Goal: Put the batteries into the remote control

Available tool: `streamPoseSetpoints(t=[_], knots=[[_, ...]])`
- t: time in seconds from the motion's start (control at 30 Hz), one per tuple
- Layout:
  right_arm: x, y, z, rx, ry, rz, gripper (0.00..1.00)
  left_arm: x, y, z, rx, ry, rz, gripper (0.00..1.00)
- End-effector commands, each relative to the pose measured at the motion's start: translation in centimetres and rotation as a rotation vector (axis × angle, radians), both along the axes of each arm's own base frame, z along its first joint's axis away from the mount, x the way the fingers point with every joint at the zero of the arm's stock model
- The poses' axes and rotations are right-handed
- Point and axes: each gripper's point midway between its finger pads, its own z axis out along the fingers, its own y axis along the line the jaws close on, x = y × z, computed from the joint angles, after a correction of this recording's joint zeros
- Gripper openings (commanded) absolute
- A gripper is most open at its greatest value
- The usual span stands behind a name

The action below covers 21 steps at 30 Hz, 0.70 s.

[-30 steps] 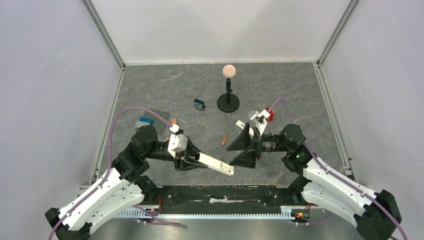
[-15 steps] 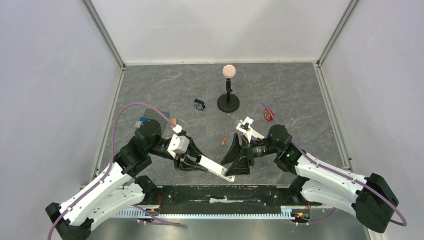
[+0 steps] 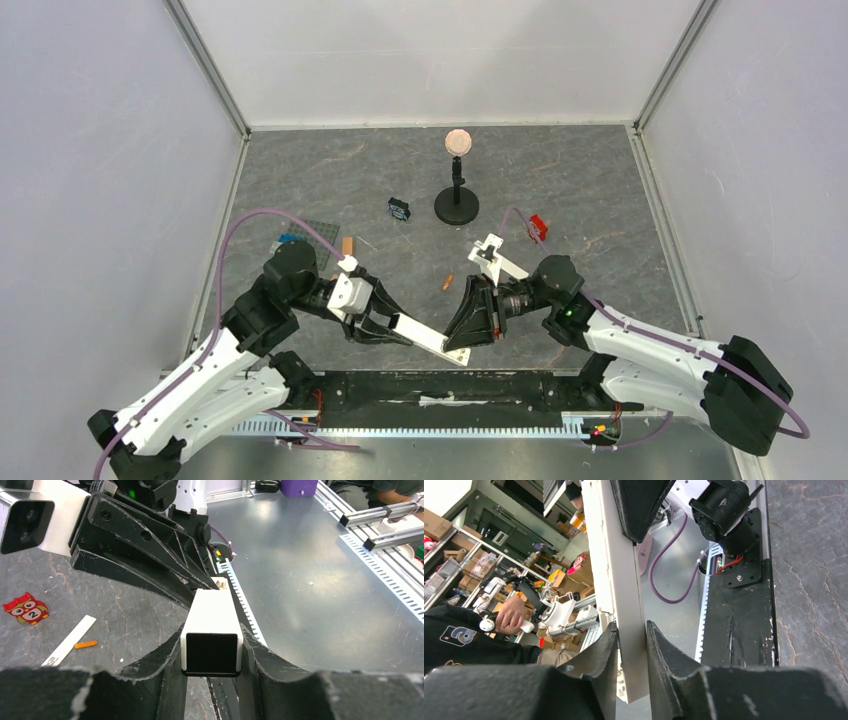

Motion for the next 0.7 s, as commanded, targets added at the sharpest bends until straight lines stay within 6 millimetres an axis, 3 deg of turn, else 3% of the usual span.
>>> streamPoseSetpoints(t=[0.0, 0.1, 0.13, 0.17, 0.2, 0.23, 0.33, 0.53, 0.67], knots=[[-0.6, -0.2, 1.7, 0.076, 0.005, 0.018, 0.19, 1.4, -0.2, 2.5, -0.078, -0.106, 0.079, 0.09], [-0.5, -0.1, 1.9, 0.085, 0.013, 0.013, 0.14, 2.1, -0.2, 2.6, -0.082, -0.093, 0.129, 0.21], [-0.5, -0.1, 2.0, 0.087, 0.015, 0.008, 0.13, 2.3, -0.2, 2.6, -0.083, -0.087, 0.143, 0.3], [-0.4, -0.1, 2.0, 0.089, 0.014, 0.002, 0.11, 2.5, -0.3, 2.5, -0.082, -0.078, 0.157, 0.43], [-0.3, 0.0, 2.0, 0.09, 0.013, -0.004, 0.09, 2.7, -0.2, 2.6, -0.082, -0.072, 0.173, 0.66], [-0.1, 0.0, 2.1, 0.09, 0.009, -0.012, 0.08, 2.9, -0.3, 2.6, -0.082, -0.063, 0.187, 0.72], [0.6, 0.3, 1.9, 0.083, -0.016, -0.056, 0.03, 4.0, -0.3, 2.8, -0.09, -0.031, 0.262, 0.74], [3.4, 1.1, 1.0, -0.02, -0.098, -0.214, 0.0, 9.3, 1.3, 4.4, -0.192, 0.176, 0.664, 0.76], [4.7, 1.1, 1.1, -0.045, -0.122, -0.289, 0.0, 9.9, 2.1, 5.2, -0.253, 0.239, 0.731, 0.77]])
